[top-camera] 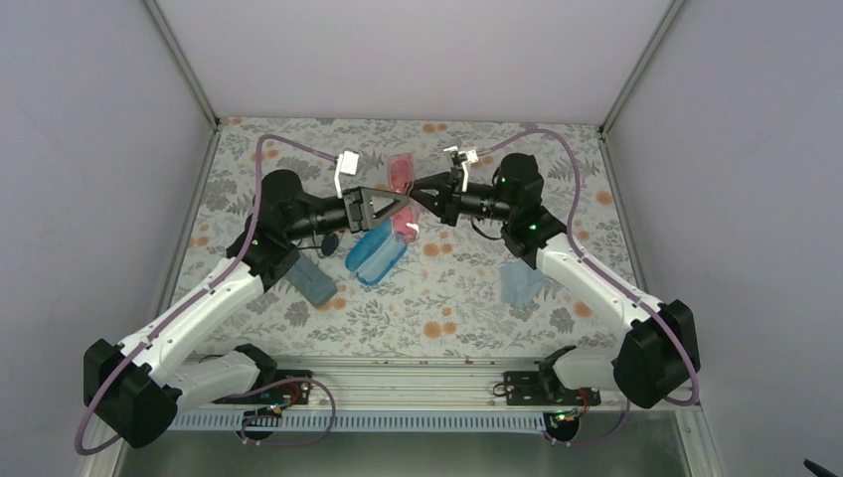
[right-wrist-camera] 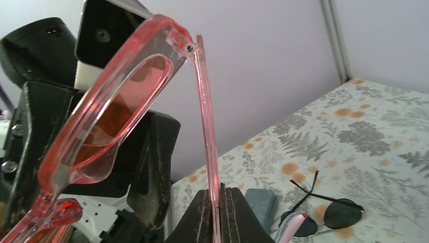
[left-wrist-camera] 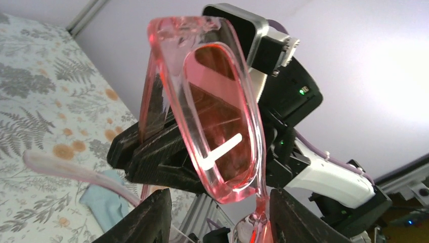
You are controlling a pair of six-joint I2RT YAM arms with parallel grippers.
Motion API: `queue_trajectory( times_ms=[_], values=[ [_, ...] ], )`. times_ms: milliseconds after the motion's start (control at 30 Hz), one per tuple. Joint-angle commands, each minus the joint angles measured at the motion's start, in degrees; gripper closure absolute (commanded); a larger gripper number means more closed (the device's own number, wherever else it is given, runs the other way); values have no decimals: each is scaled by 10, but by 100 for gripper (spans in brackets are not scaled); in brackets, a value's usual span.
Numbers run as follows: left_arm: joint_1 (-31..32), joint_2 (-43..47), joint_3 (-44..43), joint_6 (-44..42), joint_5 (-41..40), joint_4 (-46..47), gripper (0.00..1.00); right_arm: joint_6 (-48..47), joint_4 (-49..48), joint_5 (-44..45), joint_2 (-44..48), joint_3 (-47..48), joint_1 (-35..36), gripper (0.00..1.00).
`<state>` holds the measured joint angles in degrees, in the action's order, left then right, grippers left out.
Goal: Organize the sunglasses
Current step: Fold the sunglasses.
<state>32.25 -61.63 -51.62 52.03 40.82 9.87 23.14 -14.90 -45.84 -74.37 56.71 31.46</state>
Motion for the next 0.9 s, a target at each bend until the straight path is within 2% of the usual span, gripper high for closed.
queue_trajectory(
  times_ms=[0, 133, 233, 367, 500, 733, 867],
  values=[
    [-3, 1, 6, 16, 23, 52, 54, 38, -48, -72, 1, 2, 6, 96],
    [-3, 10, 26, 49, 39, 118, 58, 50, -69, -86, 10, -9, 6, 96],
    [-4, 23, 31, 60, 40, 139, 50, 63, -86, -95, 14, -10, 6, 96],
    [-10, 46, 34, 52, 11, 126, 49, 77, -102, -105, 19, -11, 5, 96],
    [-11, 54, 33, 40, 10, 136, 64, 81, -110, -116, 21, -12, 5, 96],
    [-11, 39, 44, 74, 36, 190, 72, 76, -114, -119, 20, -15, 7, 96],
    [-11, 27, 49, 95, 47, 223, 85, 72, -112, -121, 16, -15, 9, 96]
  ],
)
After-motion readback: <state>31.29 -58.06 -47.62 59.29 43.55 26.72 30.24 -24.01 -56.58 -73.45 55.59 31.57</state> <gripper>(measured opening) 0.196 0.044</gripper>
